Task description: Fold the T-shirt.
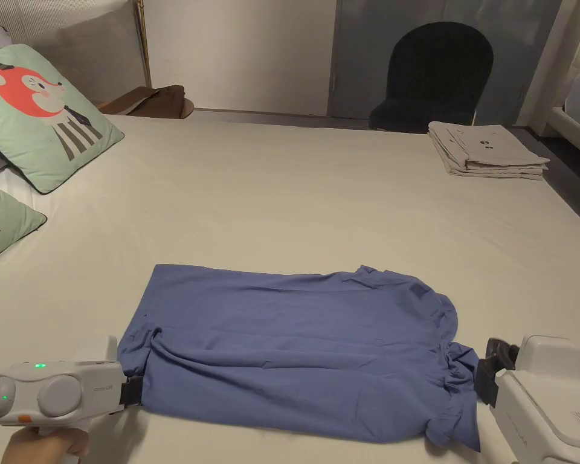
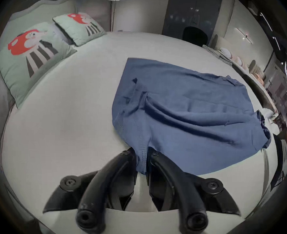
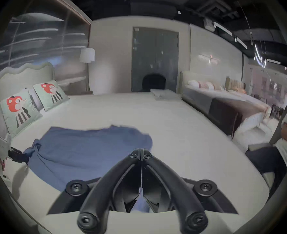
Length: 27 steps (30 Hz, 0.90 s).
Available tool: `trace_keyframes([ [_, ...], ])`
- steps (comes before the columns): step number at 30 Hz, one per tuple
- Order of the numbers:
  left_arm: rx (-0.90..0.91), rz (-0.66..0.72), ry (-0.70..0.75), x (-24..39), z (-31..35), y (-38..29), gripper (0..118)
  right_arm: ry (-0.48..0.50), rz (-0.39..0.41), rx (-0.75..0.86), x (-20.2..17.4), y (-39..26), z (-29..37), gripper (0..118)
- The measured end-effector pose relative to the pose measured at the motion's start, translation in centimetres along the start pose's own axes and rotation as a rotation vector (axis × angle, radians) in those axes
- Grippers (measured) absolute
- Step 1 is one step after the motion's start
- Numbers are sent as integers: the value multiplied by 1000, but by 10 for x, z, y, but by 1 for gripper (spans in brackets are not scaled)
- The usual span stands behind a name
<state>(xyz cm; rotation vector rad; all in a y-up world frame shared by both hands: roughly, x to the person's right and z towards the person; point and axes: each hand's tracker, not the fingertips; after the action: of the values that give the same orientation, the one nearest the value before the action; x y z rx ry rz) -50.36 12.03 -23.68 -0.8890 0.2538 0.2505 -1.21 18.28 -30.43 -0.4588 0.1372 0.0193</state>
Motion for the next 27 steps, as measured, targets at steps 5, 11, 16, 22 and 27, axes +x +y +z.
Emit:
trace_keyframes([
  [5, 24, 16, -32, -3, 9, 4, 6, -1, -93, -231, 16, -36, -26, 70],
  [11, 22, 14, -30, -3, 8, 3, 6, 50, -97, -297, 2, -56, -41, 104],
  [16, 18, 43, -26, -9, 5, -4, 6, 124, -133, -357, -4, -64, -57, 29],
  [22, 22, 84, -37, -17, 11, -11, 6, 158, -137, -316, 5, -66, -40, 12],
  [27, 36, 135, -57, -24, 28, -23, 5, 189, -149, -296, 16, -62, -13, 12],
])
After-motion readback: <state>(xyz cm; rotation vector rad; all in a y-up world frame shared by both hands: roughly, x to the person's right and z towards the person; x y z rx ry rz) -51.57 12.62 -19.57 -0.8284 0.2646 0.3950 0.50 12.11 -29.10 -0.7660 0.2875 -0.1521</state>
